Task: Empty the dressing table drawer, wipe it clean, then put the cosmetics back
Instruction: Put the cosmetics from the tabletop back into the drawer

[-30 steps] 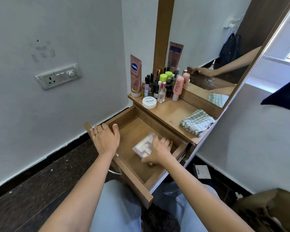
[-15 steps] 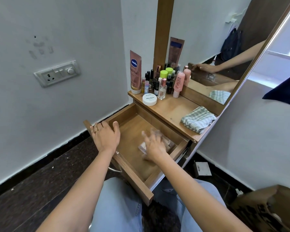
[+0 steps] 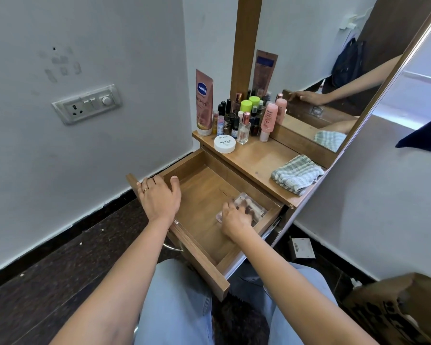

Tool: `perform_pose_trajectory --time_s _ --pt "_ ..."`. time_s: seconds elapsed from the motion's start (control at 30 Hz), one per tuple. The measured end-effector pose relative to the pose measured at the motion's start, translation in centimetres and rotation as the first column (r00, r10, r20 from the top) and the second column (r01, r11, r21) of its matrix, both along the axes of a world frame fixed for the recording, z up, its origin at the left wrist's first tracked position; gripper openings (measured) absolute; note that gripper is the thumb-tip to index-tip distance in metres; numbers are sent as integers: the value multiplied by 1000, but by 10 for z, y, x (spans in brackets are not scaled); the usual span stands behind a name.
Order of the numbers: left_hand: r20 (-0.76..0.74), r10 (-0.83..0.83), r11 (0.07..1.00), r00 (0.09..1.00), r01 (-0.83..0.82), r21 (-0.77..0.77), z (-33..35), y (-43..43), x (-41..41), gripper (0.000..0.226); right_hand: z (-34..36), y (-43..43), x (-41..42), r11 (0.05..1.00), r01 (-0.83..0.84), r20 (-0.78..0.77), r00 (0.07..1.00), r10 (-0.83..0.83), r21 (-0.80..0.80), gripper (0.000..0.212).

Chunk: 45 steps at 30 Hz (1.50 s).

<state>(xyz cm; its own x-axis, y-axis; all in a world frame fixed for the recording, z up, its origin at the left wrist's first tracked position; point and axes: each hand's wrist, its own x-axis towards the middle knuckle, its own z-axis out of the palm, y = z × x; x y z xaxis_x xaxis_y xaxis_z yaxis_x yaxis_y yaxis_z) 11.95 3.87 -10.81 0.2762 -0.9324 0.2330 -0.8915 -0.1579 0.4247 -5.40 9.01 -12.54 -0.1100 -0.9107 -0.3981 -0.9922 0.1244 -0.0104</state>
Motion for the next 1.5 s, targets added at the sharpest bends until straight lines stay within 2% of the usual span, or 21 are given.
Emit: perform_pose_trajectory --time_s 0.2,0.3,0.4,0.6,0.8,0.9,1.0,1.07,1.13,1.2,1.3,1.4,1.5 --pt "-15 -1 1000 1000 1 0 -2 -1 1 58 -3 -4 -3 998 3 -17 1000 -2 70 73" --pt "-13 4 1000 1000 -4 -9 -3 -1 2 57 -3 1 -4 999 -12 21 1000 11 41 77" --pt "-7 6 1000 1000 -6 -11 -3 -1 1 56 8 11 -6 994 -17 154 987 34 -112 77" --pt "-8 10 1000 1000 -10 -22 -2 -1 0 53 63 8 -3 904 -20 361 913 190 -427 49" --pt "-11 12 1000 1000 -12 -25 -3 -2 2 50 135 -49 -13 752 197 539 807 240 -629 37" --pt "-17 13 999 1000 -14 -33 -3 -2 1 49 169 -93 -9 638 251 542 780 312 -728 41" --pt "-14 8 999 1000 -9 -51 -5 -2 2 48 200 -143 -3 529 229 451 825 340 -817 48" --pt "-18 6 998 1000 -7 -56 -6 -2 3 48 213 -171 0 537 183 400 858 322 -824 48" --pt "-20 10 999 1000 -11 -51 -7 -2 3 50 219 -193 1 590 159 385 879 280 -792 45" --pt "-17 18 999 1000 -18 -48 -6 -2 3 52 218 -207 3 633 165 381 898 222 -756 34" --pt "-12 20 998 1000 -20 -51 -5 -2 2 50 211 -214 6 626 186 381 904 192 -758 18" --pt "-16 31 999 999 -32 -45 -5 -3 3 50 213 -204 9 584 175 394 878 272 -793 20" --pt "-27 36 998 999 -38 -56 -5 -3 2 47 232 -181 12 530 100 365 829 424 -842 21"
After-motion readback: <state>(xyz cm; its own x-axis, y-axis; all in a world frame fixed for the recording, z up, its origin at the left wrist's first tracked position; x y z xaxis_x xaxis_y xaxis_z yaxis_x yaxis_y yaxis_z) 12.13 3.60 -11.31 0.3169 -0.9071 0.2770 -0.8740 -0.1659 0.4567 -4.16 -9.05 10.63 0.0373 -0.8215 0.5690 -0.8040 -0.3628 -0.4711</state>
